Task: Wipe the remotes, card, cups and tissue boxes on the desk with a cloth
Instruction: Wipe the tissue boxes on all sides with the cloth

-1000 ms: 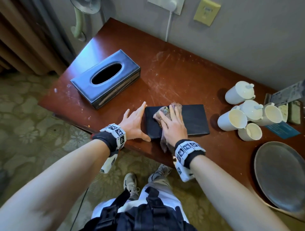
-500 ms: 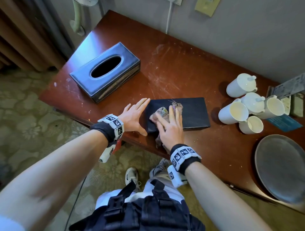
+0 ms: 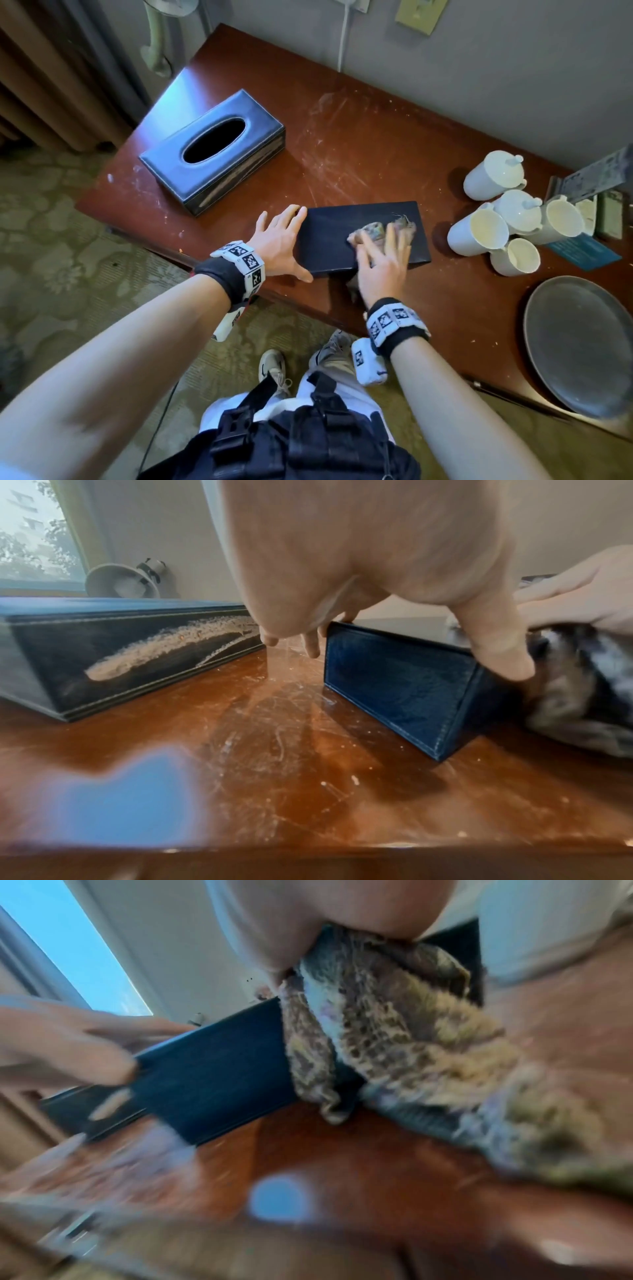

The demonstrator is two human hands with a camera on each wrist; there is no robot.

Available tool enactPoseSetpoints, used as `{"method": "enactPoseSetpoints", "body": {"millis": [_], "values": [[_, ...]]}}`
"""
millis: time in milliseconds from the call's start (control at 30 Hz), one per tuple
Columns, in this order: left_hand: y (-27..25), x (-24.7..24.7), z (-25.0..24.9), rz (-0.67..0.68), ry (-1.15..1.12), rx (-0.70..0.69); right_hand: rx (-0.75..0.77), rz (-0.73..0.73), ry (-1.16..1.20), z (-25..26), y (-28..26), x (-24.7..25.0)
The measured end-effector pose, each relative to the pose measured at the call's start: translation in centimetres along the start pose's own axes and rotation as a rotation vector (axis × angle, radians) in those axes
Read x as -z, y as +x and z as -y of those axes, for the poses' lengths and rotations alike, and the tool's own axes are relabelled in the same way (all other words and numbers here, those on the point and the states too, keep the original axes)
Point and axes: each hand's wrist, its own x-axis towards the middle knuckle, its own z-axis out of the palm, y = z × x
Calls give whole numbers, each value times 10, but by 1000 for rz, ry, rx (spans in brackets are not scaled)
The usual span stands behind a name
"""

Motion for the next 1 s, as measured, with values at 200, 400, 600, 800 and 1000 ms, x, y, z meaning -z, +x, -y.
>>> {"method": "enactPoseSetpoints", "body": {"millis": [200,400,600,800,1000], "values": [[-1,0,-3,-28,17,36,284,128,27,3,-18,-2],[-3,-1,-8,-34,-24,66,-28,100,-105,-62,31,30],[-2,-1,-7,-26,-103,66,242,132,-90,31,10,-8],[-5,12,3,87,-6,31,152,247,-65,7,24,2],[-5,13,2,97,2,28,434,263,36,35,-16,-2]]}}
